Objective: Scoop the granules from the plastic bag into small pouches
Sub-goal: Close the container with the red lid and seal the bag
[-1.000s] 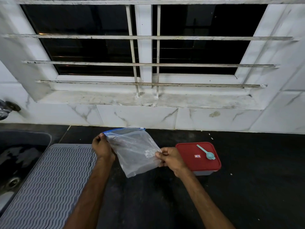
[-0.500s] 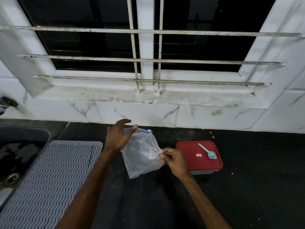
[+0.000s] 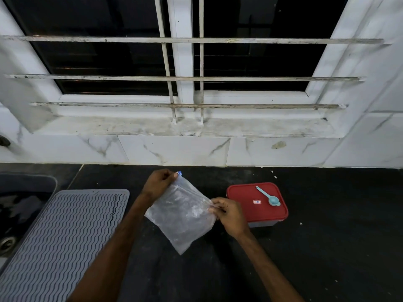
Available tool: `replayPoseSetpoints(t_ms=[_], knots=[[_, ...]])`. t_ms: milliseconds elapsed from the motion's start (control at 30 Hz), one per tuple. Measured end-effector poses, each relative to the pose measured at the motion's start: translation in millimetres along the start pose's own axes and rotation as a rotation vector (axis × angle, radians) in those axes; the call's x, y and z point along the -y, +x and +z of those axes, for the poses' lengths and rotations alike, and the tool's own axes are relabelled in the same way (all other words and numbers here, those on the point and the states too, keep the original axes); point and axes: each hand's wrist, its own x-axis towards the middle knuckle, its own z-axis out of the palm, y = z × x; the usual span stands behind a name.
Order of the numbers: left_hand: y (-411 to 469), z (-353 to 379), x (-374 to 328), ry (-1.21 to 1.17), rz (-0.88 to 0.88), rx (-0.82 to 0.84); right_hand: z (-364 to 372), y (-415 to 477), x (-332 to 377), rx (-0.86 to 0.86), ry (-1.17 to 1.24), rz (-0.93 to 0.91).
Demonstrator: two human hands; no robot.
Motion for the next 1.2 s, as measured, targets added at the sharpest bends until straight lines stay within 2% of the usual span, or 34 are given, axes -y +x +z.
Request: replayPoseSetpoints(t_ms=[167, 300, 367, 500, 600, 700, 767, 867, 900, 933, 1033, 1100, 1200], knots=[[21.5, 9.5, 20.2, 0.130, 0.027, -0.188, 28.7, -3.3, -8.4, -0.040, 0.120, 0.199], [35.3, 19.0, 25.8, 0.261, 0.147, -0.222, 43.7, -10.0, -24.7, -0.066, 0.100, 0.318], [43.1, 21.6, 25.8, 0.371, 0.215, -0.223, 44.8, -10.5, -36.3, -0.146, 0.125, 0.381], [43.0, 38.0, 29.5, 0.586, 0.285, -0.170, 49.6, -8.6, -55.4, -0.312, 0.243, 0.517], [28.5, 60.1, 42.9, 0.716, 0.325, -0.039, 54.8, -4.9, -57.0, -0.358, 0.286, 0.598], [12.2, 83.2, 64.4, 0.802, 0.288, 0.098, 58.4, -4.2, -54.1, -0.348, 0.308, 0.653], [1.7, 98.9, 81.0, 0.852, 0.267, 0.172, 59.8, -8.7, -47.9, -0.214, 0.162, 0.663], [-15.3, 118.8, 107.4, 0.856, 0.216, 0.260, 42.7, -31.6, -19.5, 0.094, -0.560, 0.403], [-21.7, 121.3, 114.8, 0.888, 0.200, 0.253, 34.9, -37.9, -11.2, 0.103, -0.728, 0.274], [-26.8, 125.9, 122.3, 0.913, 0.187, 0.261, 23.5, -42.8, 2.4, 0.068, -0.789, 0.158], [-34.3, 129.9, 132.3, 0.931, 0.145, 0.267, -21.7, -39.2, 16.1, -0.142, -0.795, -0.035], [-32.2, 132.7, 132.6, 0.933, 0.143, 0.232, -55.6, -23.7, -2.2, -0.216, -0.937, -0.008], [-25.7, 138.7, 132.2, 0.936, 0.127, 0.176, -86.1, -7.4, -31.8, -0.173, -1.066, 0.159]])
